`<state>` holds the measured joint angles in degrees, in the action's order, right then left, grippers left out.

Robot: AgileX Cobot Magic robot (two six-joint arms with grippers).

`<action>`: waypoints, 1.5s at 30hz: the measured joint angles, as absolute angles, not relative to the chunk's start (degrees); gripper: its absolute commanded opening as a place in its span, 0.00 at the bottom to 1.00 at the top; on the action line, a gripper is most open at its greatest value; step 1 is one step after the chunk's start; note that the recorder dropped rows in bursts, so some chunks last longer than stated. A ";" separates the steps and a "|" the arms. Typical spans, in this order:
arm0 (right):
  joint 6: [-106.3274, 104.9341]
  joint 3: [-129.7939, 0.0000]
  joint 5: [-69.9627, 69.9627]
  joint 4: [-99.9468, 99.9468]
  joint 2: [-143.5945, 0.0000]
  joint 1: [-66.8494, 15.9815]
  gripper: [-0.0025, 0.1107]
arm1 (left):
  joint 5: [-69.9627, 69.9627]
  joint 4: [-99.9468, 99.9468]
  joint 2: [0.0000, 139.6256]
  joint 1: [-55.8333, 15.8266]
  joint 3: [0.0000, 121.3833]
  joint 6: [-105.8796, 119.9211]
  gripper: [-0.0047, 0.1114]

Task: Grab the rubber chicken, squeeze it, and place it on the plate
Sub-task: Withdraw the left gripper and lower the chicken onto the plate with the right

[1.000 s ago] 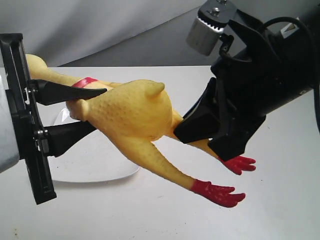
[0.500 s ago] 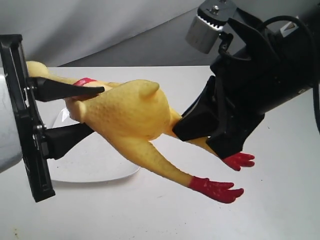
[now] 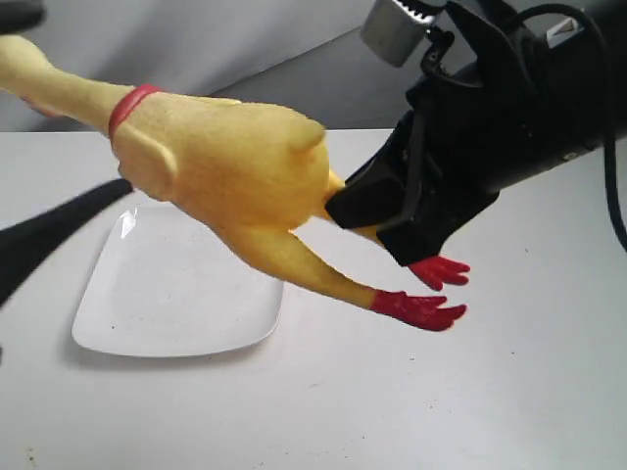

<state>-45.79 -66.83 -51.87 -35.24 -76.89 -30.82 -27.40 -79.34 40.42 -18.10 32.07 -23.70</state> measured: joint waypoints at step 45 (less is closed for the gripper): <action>-64.17 -74.92 -33.21 -46.35 -110.54 -30.82 0.34 | -15.43 -75.63 18.77 -18.10 32.07 -42.87 0.04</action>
<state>-64.17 -74.92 -33.21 -46.35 -110.54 -30.82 -15.43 -75.63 18.77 -18.10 32.07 -42.87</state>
